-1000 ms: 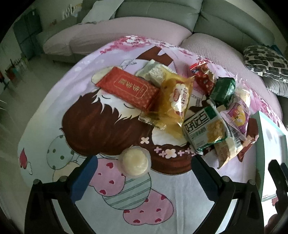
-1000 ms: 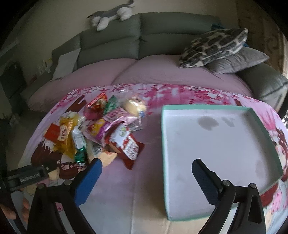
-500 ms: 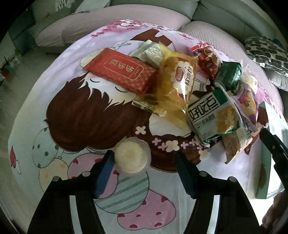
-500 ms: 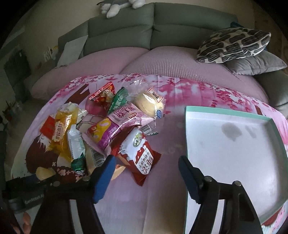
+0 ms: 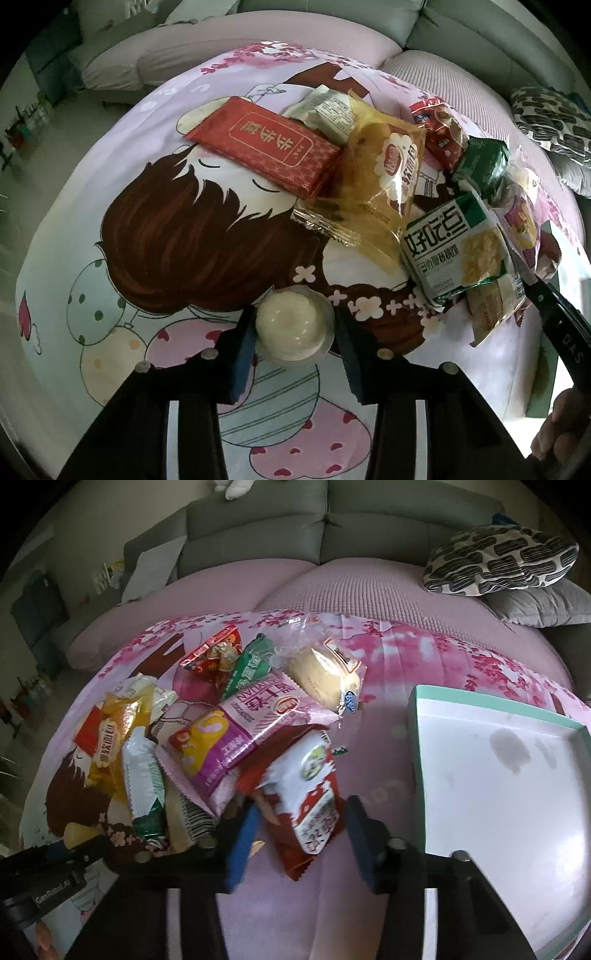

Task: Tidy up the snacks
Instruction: 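Grasp the pudding cup with the left tool while the right tool grasps the red wafer bar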

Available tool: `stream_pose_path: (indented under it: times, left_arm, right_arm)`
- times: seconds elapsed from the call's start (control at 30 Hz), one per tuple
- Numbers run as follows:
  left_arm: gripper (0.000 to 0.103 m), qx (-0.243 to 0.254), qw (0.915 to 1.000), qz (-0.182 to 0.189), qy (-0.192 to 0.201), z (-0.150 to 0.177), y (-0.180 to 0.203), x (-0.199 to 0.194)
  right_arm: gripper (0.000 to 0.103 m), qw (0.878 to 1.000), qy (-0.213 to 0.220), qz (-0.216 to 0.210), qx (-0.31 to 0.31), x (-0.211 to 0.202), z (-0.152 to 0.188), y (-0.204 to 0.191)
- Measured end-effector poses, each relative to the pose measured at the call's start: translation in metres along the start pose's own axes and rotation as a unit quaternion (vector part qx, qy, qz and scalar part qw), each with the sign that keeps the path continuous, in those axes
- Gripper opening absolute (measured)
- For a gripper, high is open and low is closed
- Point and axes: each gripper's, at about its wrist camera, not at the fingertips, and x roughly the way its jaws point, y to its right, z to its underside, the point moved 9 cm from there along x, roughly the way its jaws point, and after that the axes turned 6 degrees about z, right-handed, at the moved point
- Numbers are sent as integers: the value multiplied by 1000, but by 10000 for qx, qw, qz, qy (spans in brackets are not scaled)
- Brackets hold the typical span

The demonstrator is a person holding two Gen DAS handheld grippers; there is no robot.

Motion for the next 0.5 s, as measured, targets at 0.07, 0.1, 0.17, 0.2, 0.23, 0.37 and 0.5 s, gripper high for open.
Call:
stream_pose_path:
  times: [0.07,0.1,0.17,0.2,0.23,0.37,0.5]
  left_arm:
    - [44,-35,10000,31,7,0,0,-1]
    - [44,-41,10000,42,11,1,0,-2]
    - [44,-44,10000,48,22,0,0,-3]
    - [44,-46,10000,62,31,-1,1,-3]
    - [43,-52,10000,77,37,0,3,-4]
    - [43,-61,9999,116,44,1,6,-9]
    - [43,-58,9997,171,153,0,10,-18]
  right_arm:
    - [39,10000,35,14,9,-1,-1,0]
    - [37,10000,68,14,23,-3,-1,1]
    - [34,9999,116,7,70,-5,-3,3]
    - [33,9999,124,-16,118,-7,-4,4]
    - [31,9998,129,-30,142,-9,-4,5]
    - [28,9996,118,-68,228,-14,-5,8]
    - [26,9990,136,-214,371,-24,-5,12]
